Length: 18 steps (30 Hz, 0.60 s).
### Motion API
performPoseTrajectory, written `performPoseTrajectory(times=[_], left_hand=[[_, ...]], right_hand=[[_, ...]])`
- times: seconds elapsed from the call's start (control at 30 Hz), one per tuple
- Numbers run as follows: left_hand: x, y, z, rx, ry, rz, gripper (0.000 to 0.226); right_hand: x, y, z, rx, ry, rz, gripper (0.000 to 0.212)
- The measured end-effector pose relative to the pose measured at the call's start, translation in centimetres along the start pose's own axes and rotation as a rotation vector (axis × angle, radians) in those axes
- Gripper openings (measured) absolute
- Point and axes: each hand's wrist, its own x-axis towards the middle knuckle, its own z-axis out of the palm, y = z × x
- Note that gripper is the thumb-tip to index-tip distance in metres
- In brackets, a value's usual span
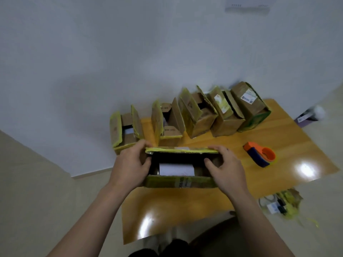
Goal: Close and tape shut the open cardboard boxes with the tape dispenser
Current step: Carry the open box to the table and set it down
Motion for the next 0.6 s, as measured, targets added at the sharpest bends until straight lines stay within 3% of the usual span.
performPoseTrajectory(times=[0.6], left_hand=[[8.9, 2.6, 10.0, -0.008, -0.076, -0.081, 0.031]], right_hand=[[11.7, 7.2, -0.9, -0.079, -0.078, -0.008, 0.037]])
